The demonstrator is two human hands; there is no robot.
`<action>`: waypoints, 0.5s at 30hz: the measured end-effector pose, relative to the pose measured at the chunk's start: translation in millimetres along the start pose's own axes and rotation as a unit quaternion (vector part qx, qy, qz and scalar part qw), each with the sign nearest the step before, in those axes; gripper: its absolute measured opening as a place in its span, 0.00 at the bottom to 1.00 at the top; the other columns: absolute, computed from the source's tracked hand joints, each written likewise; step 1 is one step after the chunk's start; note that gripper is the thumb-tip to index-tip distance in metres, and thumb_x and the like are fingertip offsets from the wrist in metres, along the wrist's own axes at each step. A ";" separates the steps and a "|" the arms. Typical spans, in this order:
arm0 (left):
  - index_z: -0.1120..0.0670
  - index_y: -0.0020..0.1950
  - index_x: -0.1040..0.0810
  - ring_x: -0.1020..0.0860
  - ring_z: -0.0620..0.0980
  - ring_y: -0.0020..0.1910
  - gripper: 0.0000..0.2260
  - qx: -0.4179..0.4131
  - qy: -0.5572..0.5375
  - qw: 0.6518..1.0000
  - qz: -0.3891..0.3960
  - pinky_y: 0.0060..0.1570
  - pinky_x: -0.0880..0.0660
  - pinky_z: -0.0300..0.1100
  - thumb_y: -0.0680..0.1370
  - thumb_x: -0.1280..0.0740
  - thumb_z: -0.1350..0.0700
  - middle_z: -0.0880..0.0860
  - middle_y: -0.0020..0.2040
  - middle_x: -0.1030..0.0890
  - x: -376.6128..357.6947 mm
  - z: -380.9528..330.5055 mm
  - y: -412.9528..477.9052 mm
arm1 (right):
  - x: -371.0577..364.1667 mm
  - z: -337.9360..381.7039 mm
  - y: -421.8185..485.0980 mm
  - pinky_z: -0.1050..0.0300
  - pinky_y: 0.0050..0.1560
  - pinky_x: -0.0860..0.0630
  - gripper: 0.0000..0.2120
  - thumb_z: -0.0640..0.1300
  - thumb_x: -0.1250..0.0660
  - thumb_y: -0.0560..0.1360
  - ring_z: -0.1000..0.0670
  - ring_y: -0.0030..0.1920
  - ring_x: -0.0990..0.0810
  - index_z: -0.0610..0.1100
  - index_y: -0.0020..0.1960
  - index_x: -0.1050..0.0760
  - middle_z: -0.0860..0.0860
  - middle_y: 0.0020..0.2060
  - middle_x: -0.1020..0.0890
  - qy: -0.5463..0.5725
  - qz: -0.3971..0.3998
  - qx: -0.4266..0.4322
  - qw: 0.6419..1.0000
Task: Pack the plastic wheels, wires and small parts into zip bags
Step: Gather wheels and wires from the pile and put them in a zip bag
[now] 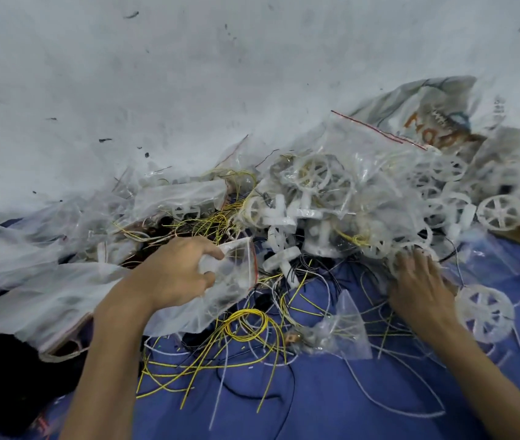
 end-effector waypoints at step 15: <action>0.49 0.68 0.31 0.31 0.44 0.56 0.21 -0.038 0.014 0.999 0.013 0.59 0.36 0.38 0.76 0.32 0.54 0.46 0.64 0.29 -22.8 -34.2 10.5 | 39.8 49.8 -19.3 0.65 0.43 0.26 0.11 0.50 0.37 0.77 0.57 0.43 0.23 0.44 0.54 0.31 0.55 0.43 0.23 0.526 -0.097 0.052 0.843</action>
Point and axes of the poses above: each hand's wrist, its own y-axis towards the middle knuckle, its own x-axis out of the back of the hand, z = x × y, the point moved 5 cm from there along y, towards the middle knuckle
